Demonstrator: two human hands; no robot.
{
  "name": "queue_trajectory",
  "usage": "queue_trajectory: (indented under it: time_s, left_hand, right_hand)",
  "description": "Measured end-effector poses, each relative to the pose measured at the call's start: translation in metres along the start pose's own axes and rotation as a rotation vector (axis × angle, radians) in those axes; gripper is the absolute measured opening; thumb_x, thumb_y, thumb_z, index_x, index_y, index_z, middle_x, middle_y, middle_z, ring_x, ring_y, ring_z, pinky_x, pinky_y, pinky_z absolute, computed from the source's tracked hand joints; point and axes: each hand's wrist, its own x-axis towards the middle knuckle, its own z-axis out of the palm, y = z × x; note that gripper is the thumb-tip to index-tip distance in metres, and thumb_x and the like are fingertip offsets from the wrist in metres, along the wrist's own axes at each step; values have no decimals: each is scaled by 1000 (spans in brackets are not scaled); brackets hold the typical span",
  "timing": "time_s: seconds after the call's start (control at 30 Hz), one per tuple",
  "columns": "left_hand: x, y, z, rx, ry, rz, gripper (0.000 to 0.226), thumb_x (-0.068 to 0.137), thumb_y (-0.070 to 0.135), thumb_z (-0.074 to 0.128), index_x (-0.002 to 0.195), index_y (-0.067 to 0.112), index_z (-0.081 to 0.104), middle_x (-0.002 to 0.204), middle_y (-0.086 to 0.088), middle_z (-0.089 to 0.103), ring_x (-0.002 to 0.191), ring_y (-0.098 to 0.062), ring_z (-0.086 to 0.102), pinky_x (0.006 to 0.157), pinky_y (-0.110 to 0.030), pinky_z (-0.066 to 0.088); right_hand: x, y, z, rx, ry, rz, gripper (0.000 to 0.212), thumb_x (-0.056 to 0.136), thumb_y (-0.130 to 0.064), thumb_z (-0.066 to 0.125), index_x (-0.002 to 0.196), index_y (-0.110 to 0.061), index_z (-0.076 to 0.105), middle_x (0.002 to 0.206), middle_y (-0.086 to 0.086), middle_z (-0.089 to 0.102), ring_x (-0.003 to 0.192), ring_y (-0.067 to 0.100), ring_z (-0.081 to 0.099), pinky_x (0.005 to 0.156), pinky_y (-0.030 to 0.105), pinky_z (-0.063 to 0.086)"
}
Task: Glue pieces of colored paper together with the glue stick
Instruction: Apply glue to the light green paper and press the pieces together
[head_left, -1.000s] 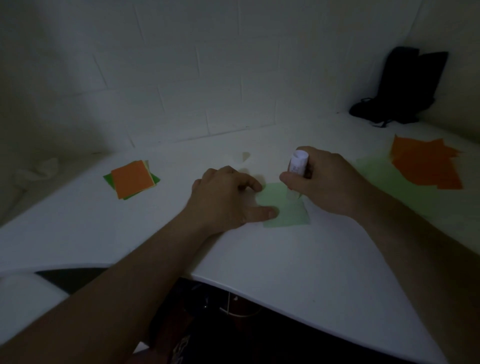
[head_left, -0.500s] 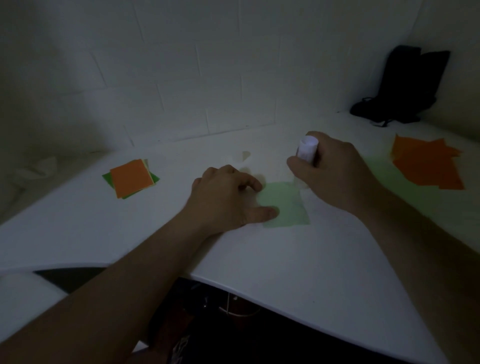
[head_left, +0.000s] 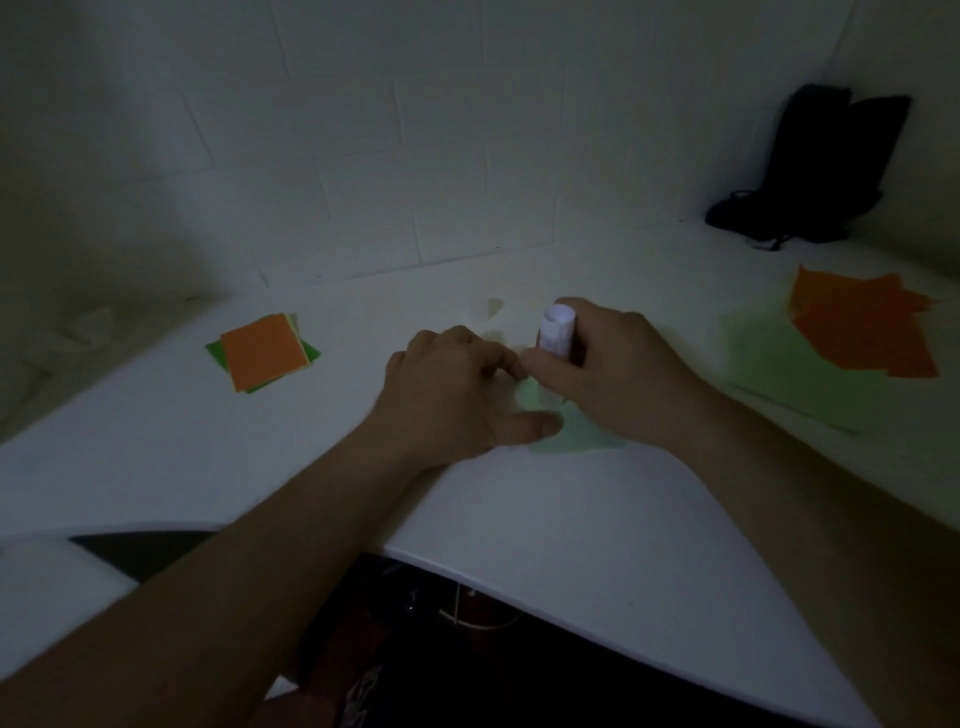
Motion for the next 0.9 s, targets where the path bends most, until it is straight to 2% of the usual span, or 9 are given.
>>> queue_trajectory:
  time_s: [0.07,0.17,0.27,0.4,0.57,0.63,0.7,0.8,0.9]
  left_hand:
    - [0,-1,1,14,8,6,74,56,95,53,114,49,60,102,13,50,103,-19,46,92,-40,41]
    - [-1,-2,1,15,18,13,78,52,98,45,110,47,61,100,11,52,101,-21,47,88,-39,41]
    - [-1,-2,1,11,20,11,79,51,98,43,107,45,62,98,11,51,100,-22,49,87,-39,41]
    - [-2,0,-1,2,0,10,72,56,93,52,109,45,61,99,10,50,105,-24,49,88,-38,38]
    - [-1,1,-1,14,-5,1,71,55,92,53,107,45,60,99,11,49,107,-25,50,88,-37,37]
    - [0,0,0,10,10,6,75,54,95,52,110,46,61,99,11,50,106,-25,51,89,-38,40]
    - [0,-1,1,-13,19,5,81,50,98,50,114,49,61,103,13,53,106,-24,51,92,-40,43]
    - [1,-3,1,-51,16,0,80,49,98,52,114,53,61,105,17,53,108,-21,50,96,-41,42]
    - [1,-2,1,-41,16,-4,77,51,96,55,116,54,61,105,18,51,109,-21,49,98,-42,42]
  right_hand:
    - [1,-1,3,-3,-1,-8,23,90,-46,68,79,-47,48,75,-9,65,67,4,59,63,24,45]
    - [2,-3,8,-16,-6,-17,28,93,-45,68,81,-51,43,74,-17,62,68,-6,58,60,11,38]
    - [2,-4,11,-22,0,-18,26,93,-47,67,82,-51,44,75,-15,63,69,-4,59,59,12,38]
    - [3,-5,15,-17,2,-19,19,93,-48,66,89,-46,48,78,-13,65,69,-1,59,59,15,39]
    - [5,-4,18,15,-16,4,21,93,-49,67,101,-39,50,78,-20,60,69,-12,57,59,7,37]
    - [7,0,14,65,17,51,23,93,-50,66,106,-34,57,80,-22,58,69,-17,54,60,4,36]
    - [9,4,6,83,99,86,27,93,-50,66,104,-25,64,77,-20,60,67,-13,55,60,7,35]
    - [10,6,-6,123,211,87,24,94,-44,67,85,-22,60,69,-15,63,62,0,57,61,26,41]
    - [7,5,-10,116,200,83,24,94,-42,67,82,-23,59,68,-16,62,61,3,56,60,29,42]
